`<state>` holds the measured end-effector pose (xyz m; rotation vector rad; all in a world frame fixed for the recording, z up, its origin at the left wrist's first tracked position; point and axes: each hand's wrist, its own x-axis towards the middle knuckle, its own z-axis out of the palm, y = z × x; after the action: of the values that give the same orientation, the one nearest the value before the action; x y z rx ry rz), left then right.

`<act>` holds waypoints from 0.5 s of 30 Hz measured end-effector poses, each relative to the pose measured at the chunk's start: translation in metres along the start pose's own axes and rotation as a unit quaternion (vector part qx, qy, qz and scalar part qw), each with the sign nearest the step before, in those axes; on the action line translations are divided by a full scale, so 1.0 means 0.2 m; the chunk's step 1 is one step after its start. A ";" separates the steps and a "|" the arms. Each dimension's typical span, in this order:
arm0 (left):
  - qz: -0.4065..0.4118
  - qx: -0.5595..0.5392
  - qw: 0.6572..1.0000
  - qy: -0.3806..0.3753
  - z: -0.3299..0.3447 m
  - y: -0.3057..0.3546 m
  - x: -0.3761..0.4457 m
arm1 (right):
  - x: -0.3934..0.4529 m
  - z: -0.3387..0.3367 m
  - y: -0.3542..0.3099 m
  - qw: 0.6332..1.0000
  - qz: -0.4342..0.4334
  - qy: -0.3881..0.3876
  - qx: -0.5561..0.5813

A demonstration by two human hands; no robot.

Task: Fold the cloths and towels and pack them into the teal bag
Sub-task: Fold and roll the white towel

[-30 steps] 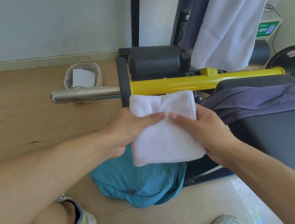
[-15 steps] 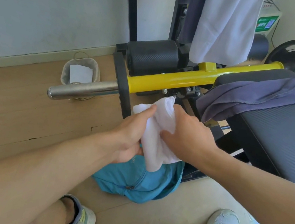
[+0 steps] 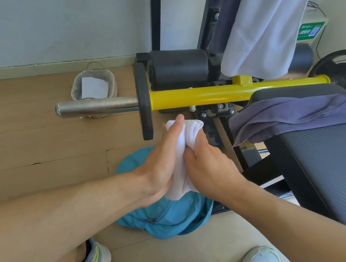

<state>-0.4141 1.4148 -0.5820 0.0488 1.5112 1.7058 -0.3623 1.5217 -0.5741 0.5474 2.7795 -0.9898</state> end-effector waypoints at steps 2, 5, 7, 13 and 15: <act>0.006 -0.005 1.000 -0.014 -0.01 0.01 0.00 | -0.01 -0.02 -0.01 0.996 -0.011 -0.048 0.069; 0.005 -0.010 0.999 -0.031 -0.02 0.02 0.00 | 0.00 -0.05 0.00 0.985 0.001 -0.105 0.138; -0.002 -0.006 0.999 -0.038 -0.02 0.02 -0.01 | 0.02 -0.04 0.03 0.989 0.007 -0.100 0.104; -0.003 0.169 0.984 -0.053 -0.12 0.06 0.02 | 0.04 -0.10 0.05 0.993 -0.004 -0.113 0.034; 0.016 0.238 0.971 -0.011 -0.17 0.12 0.05 | 0.05 -0.15 0.05 0.989 -0.022 -0.139 0.053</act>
<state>-0.4507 1.3949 -0.5759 0.3435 1.8802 1.3253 -0.3677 1.5503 -0.5591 0.3313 2.5149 -1.1336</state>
